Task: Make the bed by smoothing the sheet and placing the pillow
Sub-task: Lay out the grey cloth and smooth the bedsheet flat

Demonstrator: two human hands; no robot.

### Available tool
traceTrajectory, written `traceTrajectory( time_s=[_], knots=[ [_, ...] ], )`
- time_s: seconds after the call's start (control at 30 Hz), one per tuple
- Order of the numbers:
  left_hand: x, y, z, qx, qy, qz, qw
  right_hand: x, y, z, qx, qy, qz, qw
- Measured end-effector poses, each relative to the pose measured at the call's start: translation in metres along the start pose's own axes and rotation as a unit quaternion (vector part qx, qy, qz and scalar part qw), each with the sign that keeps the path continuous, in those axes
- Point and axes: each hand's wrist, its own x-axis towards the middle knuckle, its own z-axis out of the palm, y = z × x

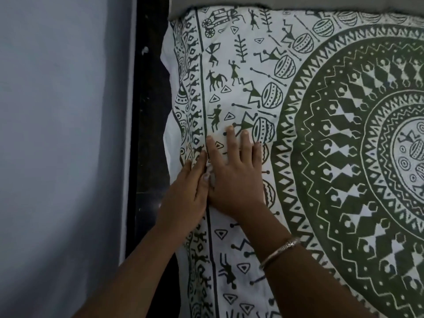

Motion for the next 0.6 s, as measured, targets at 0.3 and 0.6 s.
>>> traceTrajectory(
  time_s=[0.3,0.6],
  knots=[
    [-0.017,-0.001,-0.008,0.047,0.022,0.051,0.997,-0.022,-0.014,0.003,0.037,0.052,0.026,0.998],
    [-0.073,0.026,0.013,0.172,0.076,0.165,0.968,-0.094,-0.005,0.010,0.125,0.127,-0.006,0.984]
  ],
)
